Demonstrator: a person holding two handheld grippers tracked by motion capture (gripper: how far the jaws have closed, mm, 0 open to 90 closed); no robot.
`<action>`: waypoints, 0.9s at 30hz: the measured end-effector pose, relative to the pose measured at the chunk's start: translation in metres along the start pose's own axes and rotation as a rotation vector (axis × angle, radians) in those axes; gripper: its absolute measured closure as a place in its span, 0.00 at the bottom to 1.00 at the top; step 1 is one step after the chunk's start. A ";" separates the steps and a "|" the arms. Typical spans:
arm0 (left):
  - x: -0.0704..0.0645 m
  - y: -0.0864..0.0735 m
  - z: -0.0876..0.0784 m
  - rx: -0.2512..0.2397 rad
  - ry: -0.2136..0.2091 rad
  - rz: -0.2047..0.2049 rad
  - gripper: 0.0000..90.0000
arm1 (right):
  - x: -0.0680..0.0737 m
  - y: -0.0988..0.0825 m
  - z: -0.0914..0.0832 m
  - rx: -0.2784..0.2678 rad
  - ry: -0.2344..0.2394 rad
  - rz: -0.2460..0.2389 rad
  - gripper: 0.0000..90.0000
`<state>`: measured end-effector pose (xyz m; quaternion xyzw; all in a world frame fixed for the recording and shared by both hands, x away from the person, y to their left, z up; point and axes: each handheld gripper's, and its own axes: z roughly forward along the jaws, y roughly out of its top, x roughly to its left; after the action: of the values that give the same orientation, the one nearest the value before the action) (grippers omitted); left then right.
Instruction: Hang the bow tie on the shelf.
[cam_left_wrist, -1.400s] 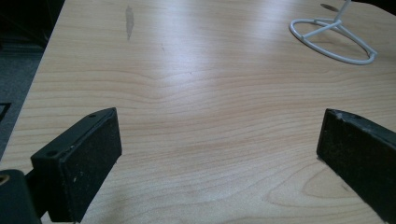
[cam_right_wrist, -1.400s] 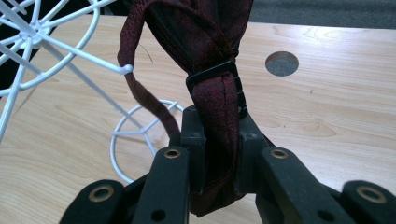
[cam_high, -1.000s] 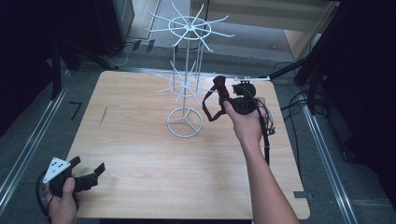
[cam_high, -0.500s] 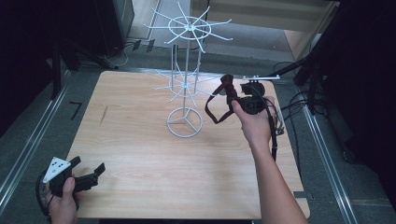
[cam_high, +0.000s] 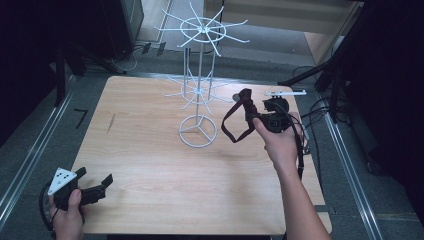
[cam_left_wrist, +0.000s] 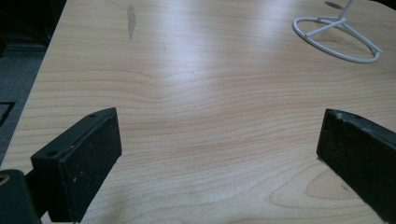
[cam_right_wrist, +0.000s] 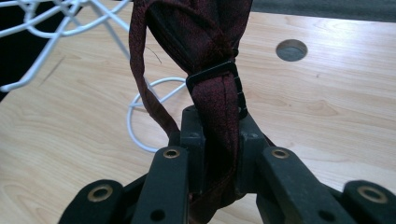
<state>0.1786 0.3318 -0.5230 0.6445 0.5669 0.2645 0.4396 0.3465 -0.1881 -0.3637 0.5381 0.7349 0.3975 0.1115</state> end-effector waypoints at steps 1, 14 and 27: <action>0.000 0.000 0.000 0.000 0.000 -0.001 0.00 | 0.002 0.000 -0.001 -0.001 0.005 -0.003 0.88; 0.001 0.000 0.000 -0.002 -0.009 -0.006 0.00 | 0.004 0.017 0.022 0.009 0.010 -0.012 0.88; 0.001 0.000 -0.001 -0.003 -0.009 -0.009 0.00 | 0.013 0.019 0.053 0.056 -0.004 -0.011 0.88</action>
<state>0.1783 0.3334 -0.5230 0.6423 0.5677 0.2604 0.4442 0.3859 -0.1507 -0.3817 0.5379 0.7484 0.3749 0.0998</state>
